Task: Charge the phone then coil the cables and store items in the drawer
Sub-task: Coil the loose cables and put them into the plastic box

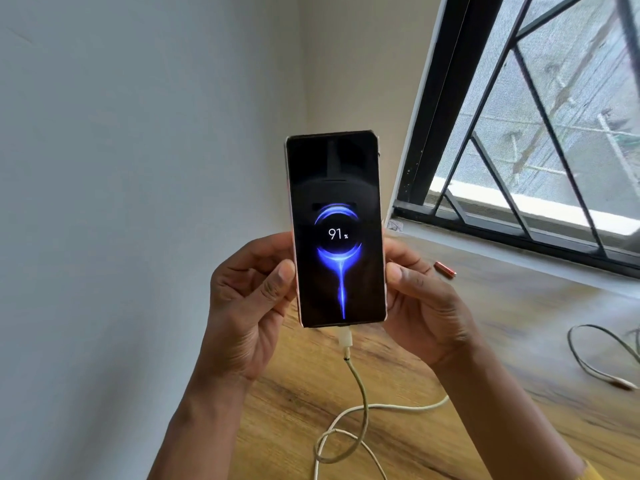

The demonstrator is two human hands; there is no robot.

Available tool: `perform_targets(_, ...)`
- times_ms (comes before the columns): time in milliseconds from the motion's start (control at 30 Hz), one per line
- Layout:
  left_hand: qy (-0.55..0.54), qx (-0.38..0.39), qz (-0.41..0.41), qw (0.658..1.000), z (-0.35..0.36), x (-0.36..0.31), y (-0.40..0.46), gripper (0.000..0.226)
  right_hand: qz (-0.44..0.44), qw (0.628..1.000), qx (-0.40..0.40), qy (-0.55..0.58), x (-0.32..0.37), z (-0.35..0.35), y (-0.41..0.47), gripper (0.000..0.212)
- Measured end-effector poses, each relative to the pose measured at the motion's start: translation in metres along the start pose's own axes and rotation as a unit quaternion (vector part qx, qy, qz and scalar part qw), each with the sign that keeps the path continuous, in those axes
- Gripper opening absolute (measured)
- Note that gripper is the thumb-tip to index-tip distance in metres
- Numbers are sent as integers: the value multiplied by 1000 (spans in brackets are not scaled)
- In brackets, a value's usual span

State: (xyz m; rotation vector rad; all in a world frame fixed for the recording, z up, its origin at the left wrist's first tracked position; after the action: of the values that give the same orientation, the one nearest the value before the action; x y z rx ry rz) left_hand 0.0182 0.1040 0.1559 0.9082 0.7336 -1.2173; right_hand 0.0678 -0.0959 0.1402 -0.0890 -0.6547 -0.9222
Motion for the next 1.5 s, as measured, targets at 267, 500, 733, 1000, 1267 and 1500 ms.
perform_targets(267,4,-1,3,1000,2,4,2,38,0,999,-33,-9,-1,-7,-2,38)
perform_targets(500,-2,-14,-7,1000,1,16,4,43,2,996,-82,-35,0,-21,-3,54)
perform_targets(733,21,-30,-37,999,-14,33,8,50,11,994,-99,-46,-5,-32,-7,48)
perform_targets(1000,84,-87,-87,989,-33,62,3,32,42,973,-216,-68,-22,-58,-15,38)
perform_targets(1267,198,-127,-139,962,-59,97,3,27,84,933,-328,-120,-45,-83,-14,27)
perform_targets(1500,268,-168,-210,925,-81,130,-2,27,138,885,-376,-237,-67,-106,-13,27)
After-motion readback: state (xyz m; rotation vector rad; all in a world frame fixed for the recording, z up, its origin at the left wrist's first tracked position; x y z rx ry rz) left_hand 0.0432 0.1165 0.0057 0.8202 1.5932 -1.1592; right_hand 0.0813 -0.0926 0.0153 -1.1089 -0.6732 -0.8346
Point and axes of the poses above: each hand's wrist, its own y-axis towards the middle knuckle, its own z-axis out of the palm, x = y × z, the point moved 2 cm from there along y, towards the middle knuckle, and after that the axes turned 5 degrees about y, right-handed, at the moved point
